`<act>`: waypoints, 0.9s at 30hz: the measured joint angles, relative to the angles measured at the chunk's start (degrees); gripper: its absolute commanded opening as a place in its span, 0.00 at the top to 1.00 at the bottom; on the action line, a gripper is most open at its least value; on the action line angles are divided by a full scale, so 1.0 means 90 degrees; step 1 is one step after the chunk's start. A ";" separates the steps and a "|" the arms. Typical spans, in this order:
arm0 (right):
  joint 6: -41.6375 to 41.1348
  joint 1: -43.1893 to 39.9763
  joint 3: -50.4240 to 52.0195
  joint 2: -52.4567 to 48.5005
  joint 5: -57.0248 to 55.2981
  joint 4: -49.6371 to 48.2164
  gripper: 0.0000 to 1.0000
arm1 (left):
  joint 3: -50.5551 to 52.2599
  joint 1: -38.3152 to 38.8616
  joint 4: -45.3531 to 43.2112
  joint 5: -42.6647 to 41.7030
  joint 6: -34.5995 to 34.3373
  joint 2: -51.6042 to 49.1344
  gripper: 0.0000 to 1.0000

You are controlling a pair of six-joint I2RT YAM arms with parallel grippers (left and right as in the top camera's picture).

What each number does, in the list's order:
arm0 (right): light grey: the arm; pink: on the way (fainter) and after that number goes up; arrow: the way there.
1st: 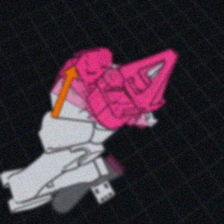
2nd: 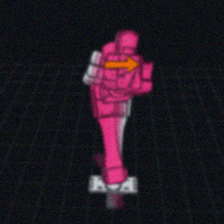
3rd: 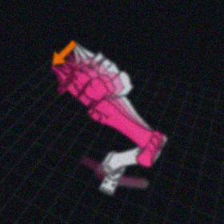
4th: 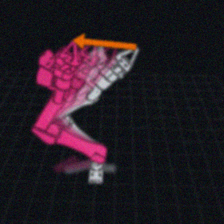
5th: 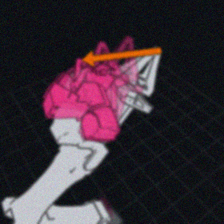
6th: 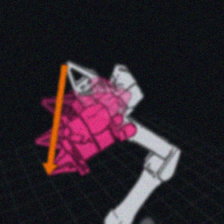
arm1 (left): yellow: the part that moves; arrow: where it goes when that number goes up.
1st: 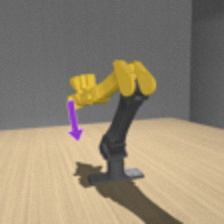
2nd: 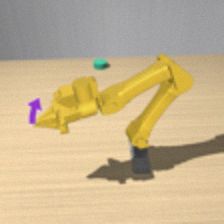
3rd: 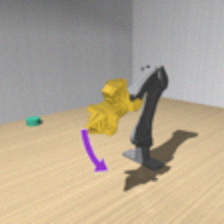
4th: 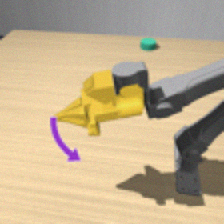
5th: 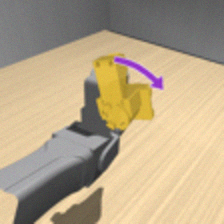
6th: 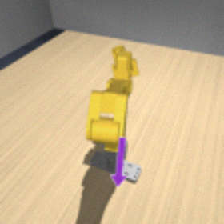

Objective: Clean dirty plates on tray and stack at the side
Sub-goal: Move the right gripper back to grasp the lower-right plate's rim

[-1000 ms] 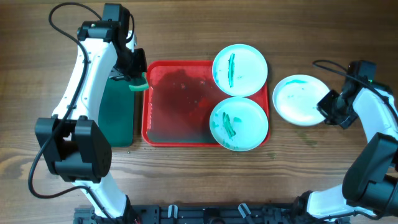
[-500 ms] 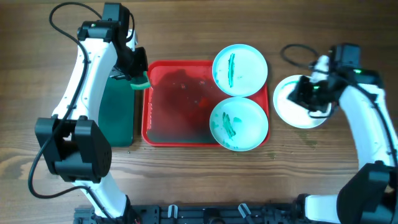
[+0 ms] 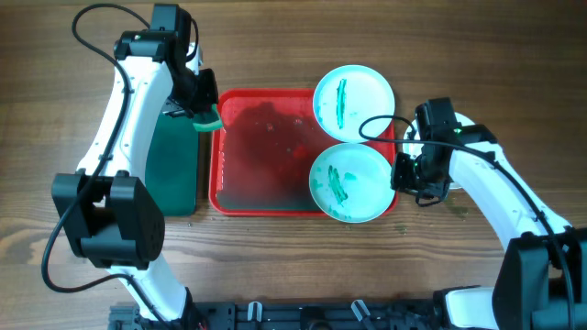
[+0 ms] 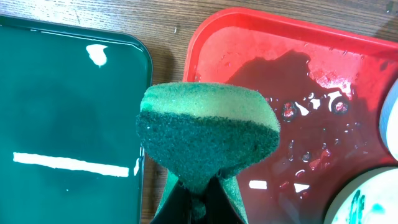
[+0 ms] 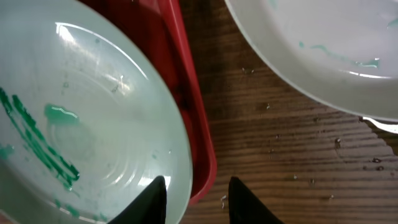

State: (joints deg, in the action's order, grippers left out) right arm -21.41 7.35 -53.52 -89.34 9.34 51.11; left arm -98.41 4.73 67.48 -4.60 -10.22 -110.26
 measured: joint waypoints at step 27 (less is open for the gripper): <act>-0.0505 0.1207 0.0362 -0.0148 0.0146 -0.1015 0.81 | 0.0000 0.0000 -0.0046 0.0000 0.0000 0.0000 0.96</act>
State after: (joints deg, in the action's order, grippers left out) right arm -25.96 18.22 -50.26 -90.67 10.66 41.98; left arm -98.41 4.73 67.07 -4.60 -10.22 -110.26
